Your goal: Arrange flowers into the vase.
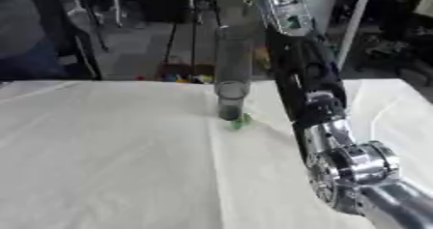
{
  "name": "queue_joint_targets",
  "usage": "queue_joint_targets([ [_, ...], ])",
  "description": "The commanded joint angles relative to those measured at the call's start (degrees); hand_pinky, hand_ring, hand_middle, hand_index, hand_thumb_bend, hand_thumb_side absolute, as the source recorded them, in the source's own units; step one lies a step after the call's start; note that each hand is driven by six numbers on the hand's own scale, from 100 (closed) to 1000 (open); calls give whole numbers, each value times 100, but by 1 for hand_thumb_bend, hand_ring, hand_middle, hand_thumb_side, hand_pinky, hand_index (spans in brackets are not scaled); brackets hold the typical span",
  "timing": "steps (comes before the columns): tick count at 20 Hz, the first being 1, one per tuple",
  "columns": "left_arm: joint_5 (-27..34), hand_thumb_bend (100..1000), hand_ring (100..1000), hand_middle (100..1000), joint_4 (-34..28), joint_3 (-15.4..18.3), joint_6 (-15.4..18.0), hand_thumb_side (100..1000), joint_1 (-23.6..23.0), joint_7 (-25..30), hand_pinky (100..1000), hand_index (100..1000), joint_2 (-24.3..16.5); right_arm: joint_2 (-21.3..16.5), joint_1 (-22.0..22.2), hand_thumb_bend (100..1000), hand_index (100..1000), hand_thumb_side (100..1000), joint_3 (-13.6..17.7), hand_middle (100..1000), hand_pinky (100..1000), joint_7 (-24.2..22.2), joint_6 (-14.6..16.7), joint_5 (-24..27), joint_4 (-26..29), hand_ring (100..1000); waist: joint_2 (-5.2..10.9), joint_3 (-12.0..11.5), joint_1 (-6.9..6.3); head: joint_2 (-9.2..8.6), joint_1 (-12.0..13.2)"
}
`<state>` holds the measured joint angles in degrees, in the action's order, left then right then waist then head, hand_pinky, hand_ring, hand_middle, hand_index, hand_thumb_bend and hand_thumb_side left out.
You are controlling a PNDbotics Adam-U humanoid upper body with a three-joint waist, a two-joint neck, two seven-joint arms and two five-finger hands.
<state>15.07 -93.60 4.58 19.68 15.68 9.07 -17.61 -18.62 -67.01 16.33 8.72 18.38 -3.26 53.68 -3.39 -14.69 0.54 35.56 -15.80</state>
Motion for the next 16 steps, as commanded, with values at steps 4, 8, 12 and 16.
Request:
queue_joint_targets([
  [4,42,638,580,687,-117,19,12,670,104,20,606,679,-43,-113,-92,100,115,909,58,100,100,-41,61,-128,168,109,30,-94,-47,-104,-73],
  [8,50,639,580,687,-116,18,14,670,104,24,606,679,-38,-115,-76,100,115,906,67,100,100,-71,128,-255,121,109,22,-105,-50,-105,-83],
  [12,51,638,580,687,-113,15,13,671,104,30,606,679,-40,-139,-48,100,114,904,61,100,100,-158,250,-427,-26,114,10,-96,-44,-110,-83],
  [16,54,639,579,687,-109,11,14,671,104,38,606,679,-38,-133,-5,100,113,899,71,100,100,-258,475,-691,-262,116,-5,-108,-45,-124,-88],
])
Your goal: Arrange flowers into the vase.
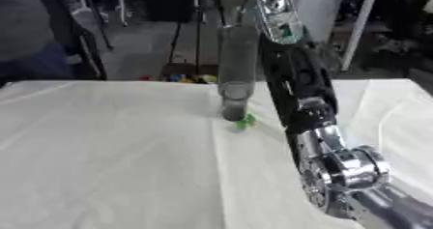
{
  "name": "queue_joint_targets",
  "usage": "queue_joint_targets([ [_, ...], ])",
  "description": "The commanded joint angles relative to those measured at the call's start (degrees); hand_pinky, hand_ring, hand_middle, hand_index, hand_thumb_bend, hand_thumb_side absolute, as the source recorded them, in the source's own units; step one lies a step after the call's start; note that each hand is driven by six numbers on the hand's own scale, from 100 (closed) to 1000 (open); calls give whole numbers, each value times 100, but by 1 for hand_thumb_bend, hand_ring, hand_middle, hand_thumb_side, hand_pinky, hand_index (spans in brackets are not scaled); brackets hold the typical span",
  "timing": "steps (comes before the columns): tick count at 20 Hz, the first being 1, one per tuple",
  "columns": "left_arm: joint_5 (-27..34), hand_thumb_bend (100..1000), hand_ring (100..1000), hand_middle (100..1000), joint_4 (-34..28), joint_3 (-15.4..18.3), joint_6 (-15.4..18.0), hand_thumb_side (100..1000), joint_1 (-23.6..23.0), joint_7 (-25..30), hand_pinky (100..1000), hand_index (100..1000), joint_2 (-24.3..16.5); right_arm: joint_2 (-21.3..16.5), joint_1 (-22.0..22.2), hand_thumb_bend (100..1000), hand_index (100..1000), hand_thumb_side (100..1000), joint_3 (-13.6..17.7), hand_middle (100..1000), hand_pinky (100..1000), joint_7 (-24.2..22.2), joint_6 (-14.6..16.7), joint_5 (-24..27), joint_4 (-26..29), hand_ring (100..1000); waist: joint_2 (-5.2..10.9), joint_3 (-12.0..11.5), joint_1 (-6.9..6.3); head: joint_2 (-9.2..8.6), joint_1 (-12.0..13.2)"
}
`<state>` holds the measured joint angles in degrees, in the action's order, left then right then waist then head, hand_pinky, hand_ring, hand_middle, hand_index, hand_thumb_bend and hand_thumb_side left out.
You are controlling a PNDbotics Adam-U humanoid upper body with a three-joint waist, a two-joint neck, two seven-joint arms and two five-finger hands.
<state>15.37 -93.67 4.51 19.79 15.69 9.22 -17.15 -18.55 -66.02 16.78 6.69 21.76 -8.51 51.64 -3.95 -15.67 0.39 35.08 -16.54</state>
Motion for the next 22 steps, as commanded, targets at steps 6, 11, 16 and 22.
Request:
queue_joint_targets([
  [6,32,639,579,687,-104,18,6,672,113,30,607,679,-80,-94,-45,100,113,894,24,100,100,-121,426,-443,-234,116,20,-33,-41,-90,-41],
  [11,36,639,579,687,-106,19,6,672,119,37,607,679,-80,-87,-23,100,116,899,25,100,100,-139,490,-527,-294,124,11,-43,-40,-94,-40],
  [16,38,639,578,688,-103,19,6,672,111,41,607,679,-82,-115,21,100,167,937,28,100,100,-134,346,-731,-432,266,14,-36,-28,-98,-34],
  [22,36,639,577,687,-99,22,8,673,103,39,607,678,-89,-244,42,100,214,934,-21,100,100,-193,323,-1196,-505,339,16,-24,-11,-95,-34],
])
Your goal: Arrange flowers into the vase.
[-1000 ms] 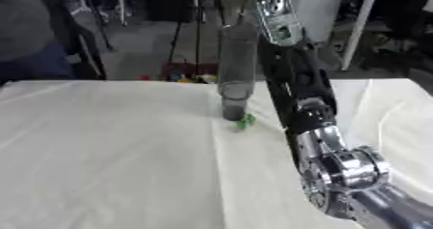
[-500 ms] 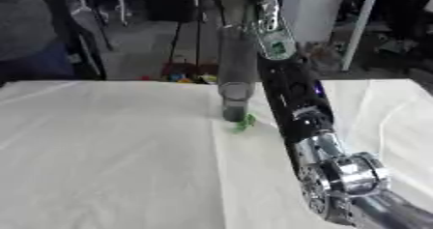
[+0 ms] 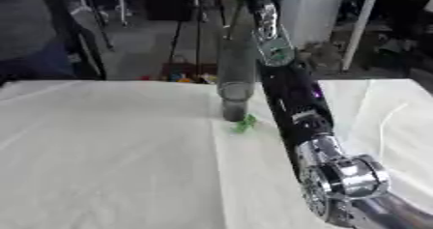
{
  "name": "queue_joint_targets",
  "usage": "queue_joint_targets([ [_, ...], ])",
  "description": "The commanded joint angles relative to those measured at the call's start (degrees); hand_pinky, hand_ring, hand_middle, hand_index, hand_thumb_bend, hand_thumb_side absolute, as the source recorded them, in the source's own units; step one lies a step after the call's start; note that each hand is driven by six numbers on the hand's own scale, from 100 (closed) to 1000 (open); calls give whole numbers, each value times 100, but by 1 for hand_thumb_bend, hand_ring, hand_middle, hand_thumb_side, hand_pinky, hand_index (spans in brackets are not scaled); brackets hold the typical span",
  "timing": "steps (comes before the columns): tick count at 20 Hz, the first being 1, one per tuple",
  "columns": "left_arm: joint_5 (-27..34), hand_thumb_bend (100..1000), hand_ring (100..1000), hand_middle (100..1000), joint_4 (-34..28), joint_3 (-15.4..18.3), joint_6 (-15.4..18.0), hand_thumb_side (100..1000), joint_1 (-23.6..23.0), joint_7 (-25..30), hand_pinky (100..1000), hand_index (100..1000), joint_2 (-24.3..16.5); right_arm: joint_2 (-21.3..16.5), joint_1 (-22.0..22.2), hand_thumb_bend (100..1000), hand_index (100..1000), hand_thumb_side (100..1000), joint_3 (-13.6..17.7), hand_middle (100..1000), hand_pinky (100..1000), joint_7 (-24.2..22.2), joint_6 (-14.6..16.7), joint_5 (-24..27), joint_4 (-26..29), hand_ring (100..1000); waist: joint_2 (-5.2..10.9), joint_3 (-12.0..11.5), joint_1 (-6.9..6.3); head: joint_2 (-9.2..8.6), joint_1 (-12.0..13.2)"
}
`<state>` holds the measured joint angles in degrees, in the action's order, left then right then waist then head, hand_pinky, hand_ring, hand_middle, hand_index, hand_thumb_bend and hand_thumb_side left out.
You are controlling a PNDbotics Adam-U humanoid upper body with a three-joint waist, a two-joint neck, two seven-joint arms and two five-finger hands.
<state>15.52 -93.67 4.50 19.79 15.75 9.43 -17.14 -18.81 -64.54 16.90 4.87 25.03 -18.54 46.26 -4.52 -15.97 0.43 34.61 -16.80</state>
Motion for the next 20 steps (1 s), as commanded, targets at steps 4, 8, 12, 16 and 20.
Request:
queue_joint_targets([
  [4,20,641,576,687,-95,27,9,673,89,14,607,678,-92,-307,-104,100,222,887,-93,100,100,-38,30,-559,1,346,79,12,-11,-37,-8],
  [8,17,642,573,687,-93,28,10,673,78,11,607,678,-97,-375,-141,100,222,858,-141,100,100,-119,19,-1016,-46,350,89,36,-2,-26,-10],
  [12,14,642,571,687,-84,27,9,673,65,14,606,678,-108,-466,-206,100,235,841,-189,100,100,-379,-47,-1449,-141,378,99,68,14,-6,-8],
  [16,10,644,570,686,-79,27,9,674,55,15,606,678,-118,-551,-267,100,247,856,-218,115,118,-840,-155,-1768,-248,440,112,88,21,6,-12],
  [20,4,645,569,686,-78,28,8,675,45,24,606,678,-123,-628,-312,100,297,846,-219,185,223,-1264,-282,-2062,-303,509,128,99,18,16,-15],
])
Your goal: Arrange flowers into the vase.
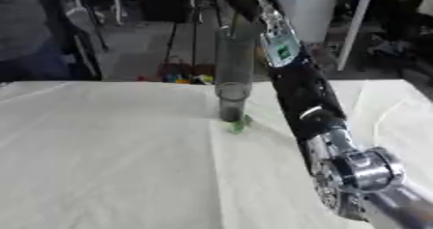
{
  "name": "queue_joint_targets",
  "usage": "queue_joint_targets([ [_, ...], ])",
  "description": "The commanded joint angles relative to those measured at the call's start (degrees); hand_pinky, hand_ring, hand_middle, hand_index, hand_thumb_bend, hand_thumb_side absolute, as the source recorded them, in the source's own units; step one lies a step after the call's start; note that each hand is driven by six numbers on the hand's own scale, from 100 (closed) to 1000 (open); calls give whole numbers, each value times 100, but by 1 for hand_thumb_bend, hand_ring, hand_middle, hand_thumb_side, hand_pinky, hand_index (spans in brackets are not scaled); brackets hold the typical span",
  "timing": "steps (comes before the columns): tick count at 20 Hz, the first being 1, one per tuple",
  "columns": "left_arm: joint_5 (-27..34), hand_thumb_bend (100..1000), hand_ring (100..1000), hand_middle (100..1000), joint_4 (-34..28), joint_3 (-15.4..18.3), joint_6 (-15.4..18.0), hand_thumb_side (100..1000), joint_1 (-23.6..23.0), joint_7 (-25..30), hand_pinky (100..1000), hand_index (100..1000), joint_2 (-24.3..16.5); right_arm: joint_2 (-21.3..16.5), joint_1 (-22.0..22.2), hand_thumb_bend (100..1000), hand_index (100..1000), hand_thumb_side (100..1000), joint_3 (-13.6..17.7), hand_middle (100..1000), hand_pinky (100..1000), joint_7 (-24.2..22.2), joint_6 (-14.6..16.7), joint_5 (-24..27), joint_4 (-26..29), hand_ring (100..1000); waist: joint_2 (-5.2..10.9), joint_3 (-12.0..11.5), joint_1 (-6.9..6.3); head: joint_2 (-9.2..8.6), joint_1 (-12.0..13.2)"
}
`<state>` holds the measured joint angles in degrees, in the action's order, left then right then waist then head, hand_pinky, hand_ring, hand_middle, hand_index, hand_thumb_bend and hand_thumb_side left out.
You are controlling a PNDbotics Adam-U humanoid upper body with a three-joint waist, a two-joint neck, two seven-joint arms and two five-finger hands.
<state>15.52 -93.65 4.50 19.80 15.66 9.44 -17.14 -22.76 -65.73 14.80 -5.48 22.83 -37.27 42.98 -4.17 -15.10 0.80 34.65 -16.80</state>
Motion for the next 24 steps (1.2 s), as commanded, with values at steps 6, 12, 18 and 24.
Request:
queue_joint_targets([
  [6,2,644,568,685,-80,29,5,675,47,37,607,678,-125,-279,-212,100,364,850,33,360,563,-496,-179,-508,48,721,101,30,-22,14,-15],
  [12,5,645,567,685,-82,32,5,675,39,43,607,678,-128,-292,-217,100,504,858,47,570,802,-668,-232,-749,26,868,104,24,-20,17,-22],
  [18,5,644,566,685,-79,31,6,676,33,48,607,678,-130,-320,-223,100,771,824,28,689,834,-1112,-155,-947,-92,953,107,20,-11,18,-29],
  [24,6,645,565,685,-81,36,7,676,26,50,607,678,-131,-340,-216,100,784,829,76,728,856,-1371,-142,-1107,-119,972,109,20,-10,10,-22],
])
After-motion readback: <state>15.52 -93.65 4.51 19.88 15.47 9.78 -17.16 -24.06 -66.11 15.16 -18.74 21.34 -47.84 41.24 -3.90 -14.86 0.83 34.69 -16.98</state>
